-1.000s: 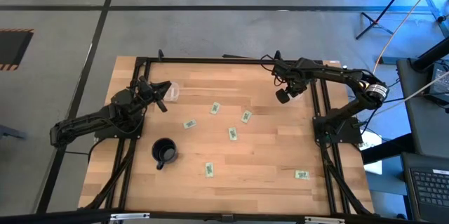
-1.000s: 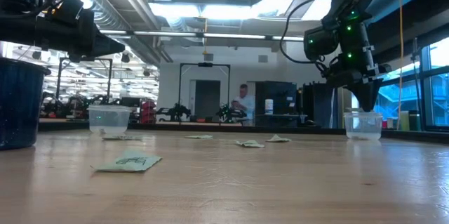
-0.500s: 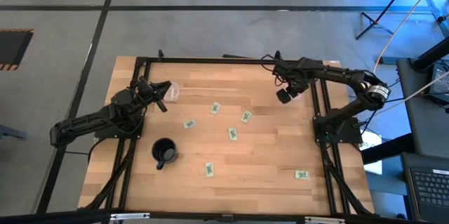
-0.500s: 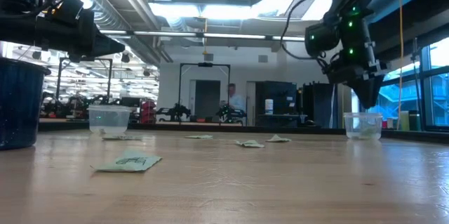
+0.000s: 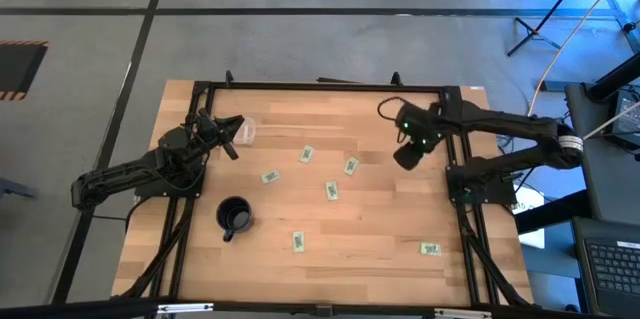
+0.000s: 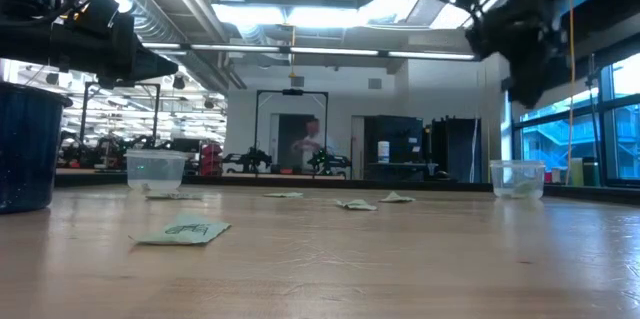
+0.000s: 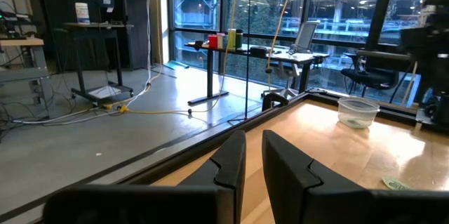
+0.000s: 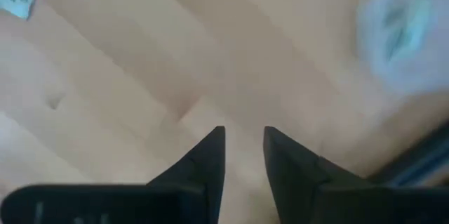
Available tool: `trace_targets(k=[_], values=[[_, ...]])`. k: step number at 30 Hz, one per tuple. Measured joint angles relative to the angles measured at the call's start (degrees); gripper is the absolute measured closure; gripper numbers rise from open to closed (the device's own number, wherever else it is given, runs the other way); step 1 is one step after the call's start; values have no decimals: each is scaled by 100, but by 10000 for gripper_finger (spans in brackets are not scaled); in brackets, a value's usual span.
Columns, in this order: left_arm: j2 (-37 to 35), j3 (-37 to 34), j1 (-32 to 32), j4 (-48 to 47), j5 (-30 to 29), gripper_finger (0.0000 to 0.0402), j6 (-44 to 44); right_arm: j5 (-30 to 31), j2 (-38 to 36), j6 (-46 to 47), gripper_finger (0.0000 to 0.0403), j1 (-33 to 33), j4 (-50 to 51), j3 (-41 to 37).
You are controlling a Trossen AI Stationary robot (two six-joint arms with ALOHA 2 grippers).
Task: Pick and place Stevia / Truvia into bins
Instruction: Put the stevia packet into the right transparent container
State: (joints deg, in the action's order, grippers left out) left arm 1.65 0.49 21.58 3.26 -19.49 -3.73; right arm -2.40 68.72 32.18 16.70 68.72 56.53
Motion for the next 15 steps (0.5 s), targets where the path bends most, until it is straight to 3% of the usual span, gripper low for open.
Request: trace_targets(k=[8,15], values=[[2,0,1,0,2,359,-14,-30,51,2861,301,-1398,1086,-2],[2,0,2,0,0,359,0,-211,51,4804,301,-2643,967,-2]])
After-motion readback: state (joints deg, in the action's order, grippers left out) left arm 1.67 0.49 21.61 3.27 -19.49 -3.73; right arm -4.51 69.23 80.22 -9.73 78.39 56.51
